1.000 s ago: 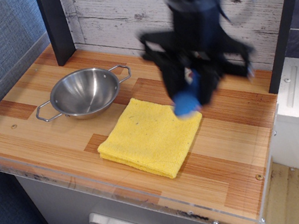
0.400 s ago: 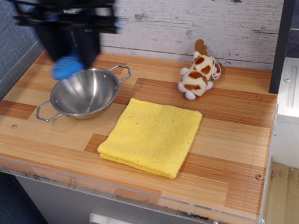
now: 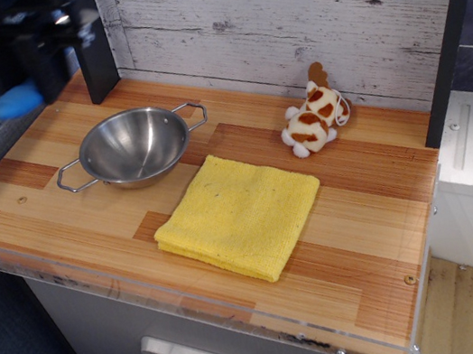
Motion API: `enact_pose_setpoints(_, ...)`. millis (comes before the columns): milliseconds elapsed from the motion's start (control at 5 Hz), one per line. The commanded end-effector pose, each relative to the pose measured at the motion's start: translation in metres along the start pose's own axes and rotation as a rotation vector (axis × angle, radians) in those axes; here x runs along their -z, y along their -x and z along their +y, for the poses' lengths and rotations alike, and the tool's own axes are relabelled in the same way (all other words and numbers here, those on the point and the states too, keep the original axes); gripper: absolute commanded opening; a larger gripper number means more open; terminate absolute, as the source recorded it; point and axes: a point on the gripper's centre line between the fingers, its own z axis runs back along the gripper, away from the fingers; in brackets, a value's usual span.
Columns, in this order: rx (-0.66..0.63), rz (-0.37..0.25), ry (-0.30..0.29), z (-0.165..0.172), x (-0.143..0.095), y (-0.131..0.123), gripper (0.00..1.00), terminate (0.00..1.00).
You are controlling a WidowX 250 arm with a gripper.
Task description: Move spoon to far left beside the pan
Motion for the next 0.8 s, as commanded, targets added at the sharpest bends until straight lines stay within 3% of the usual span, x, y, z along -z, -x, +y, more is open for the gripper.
enact_pose_setpoints(0, -0.037, -0.013, -0.028, 0.04, 0.016, 0.003, 0.0, 0.0)
enact_pose_setpoints(600, 0.158, 0.045, -0.065, 0.073, 0.072, -0.015, 0.0, 0.0)
